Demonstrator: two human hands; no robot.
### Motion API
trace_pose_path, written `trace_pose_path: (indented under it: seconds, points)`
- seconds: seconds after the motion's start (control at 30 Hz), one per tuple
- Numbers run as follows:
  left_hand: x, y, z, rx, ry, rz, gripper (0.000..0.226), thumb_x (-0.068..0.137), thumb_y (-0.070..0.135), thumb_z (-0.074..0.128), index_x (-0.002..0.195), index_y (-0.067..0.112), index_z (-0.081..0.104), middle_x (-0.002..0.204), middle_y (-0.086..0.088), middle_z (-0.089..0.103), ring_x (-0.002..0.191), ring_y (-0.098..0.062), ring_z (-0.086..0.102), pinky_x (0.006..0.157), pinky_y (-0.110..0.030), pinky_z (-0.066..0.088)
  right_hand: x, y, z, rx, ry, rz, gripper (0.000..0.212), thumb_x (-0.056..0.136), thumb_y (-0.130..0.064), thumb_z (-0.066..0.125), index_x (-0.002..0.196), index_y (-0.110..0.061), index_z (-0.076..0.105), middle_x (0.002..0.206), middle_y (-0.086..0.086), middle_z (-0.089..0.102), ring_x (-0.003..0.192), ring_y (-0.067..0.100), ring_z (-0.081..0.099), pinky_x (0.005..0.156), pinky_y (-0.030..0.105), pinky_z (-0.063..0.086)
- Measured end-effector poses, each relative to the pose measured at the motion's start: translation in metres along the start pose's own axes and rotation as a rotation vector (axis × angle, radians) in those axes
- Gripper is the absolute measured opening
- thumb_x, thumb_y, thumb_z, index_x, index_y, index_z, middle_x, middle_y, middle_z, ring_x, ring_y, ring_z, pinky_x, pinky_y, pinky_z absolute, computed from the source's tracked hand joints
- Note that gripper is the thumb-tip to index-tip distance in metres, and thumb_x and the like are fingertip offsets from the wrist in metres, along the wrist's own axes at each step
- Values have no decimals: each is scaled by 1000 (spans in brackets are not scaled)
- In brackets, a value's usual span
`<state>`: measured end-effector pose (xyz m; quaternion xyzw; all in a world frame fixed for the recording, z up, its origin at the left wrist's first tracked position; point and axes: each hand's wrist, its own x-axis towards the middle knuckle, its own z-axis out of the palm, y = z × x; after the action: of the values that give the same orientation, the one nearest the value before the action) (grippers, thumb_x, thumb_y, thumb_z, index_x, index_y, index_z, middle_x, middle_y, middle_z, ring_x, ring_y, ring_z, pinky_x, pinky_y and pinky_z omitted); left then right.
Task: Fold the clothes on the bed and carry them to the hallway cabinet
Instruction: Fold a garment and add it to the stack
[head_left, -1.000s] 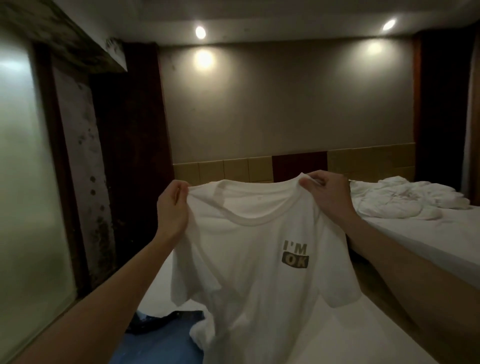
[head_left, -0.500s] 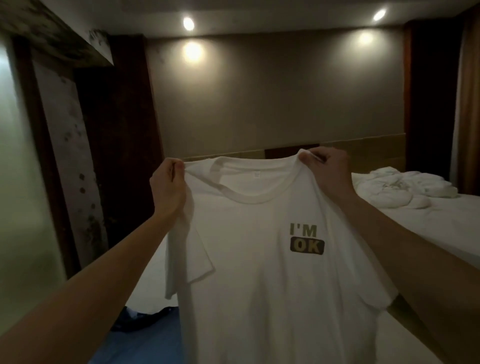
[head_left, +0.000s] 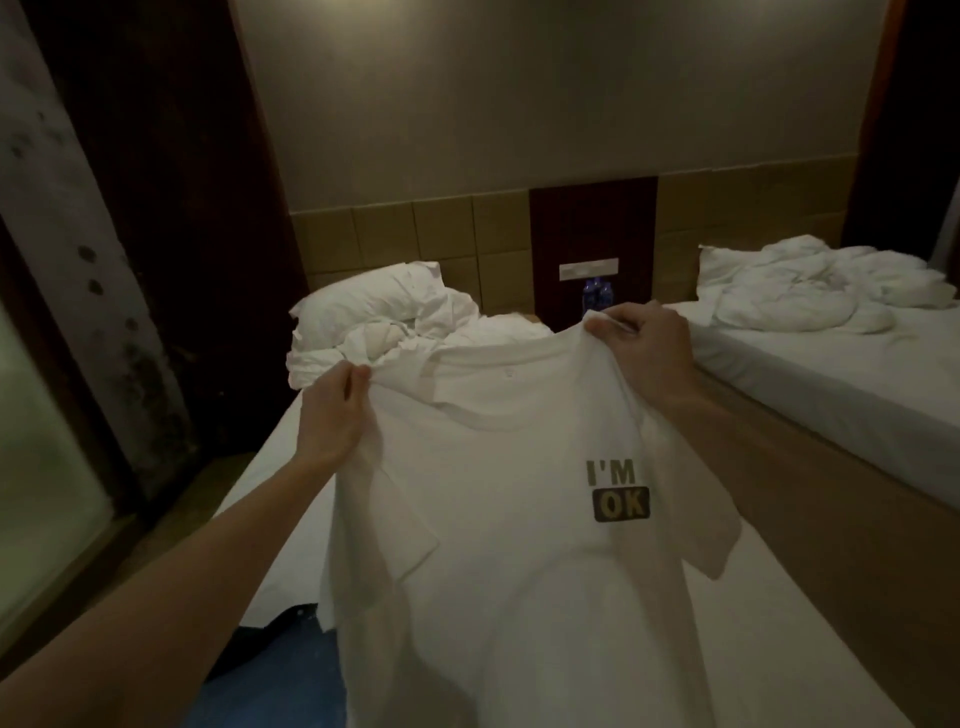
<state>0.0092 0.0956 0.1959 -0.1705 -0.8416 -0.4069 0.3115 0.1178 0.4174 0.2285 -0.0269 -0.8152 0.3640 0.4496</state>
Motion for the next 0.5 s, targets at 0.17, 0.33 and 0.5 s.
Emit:
trace_pose_path:
  seconds: [0.17, 0.33, 0.5]
  points:
    - [18, -89, 82, 157, -211, -182, 41, 105, 37, 38, 77, 11, 53, 74, -1, 55, 75, -24, 55, 68, -37, 40, 7, 77, 89, -74, -81, 86, 25, 88, -32, 72, 101, -11, 77, 85, 2, 64, 71, 4, 48, 64, 8, 34]
    - [2, -176, 170, 76, -345, -396, 41, 105, 28, 39, 71, 8, 50, 75, -10, 57, 76, -27, 53, 65, -34, 36, -18, 165, 173, -126, -229, 204, 18, 87, -26, 74, 94, -10, 78, 73, -13, 56, 74, 8, 57, 66, 6, 34]
    - [-30, -244, 246, 26, -378, -557, 34, 105, 24, 40, 84, 1, 55, 77, -7, 55, 77, -26, 51, 67, -33, 34, -57, 263, 247, -185, -369, 342, 18, 86, -41, 70, 86, -24, 77, 81, -1, 71, 85, 20, 65, 75, 26, 47]
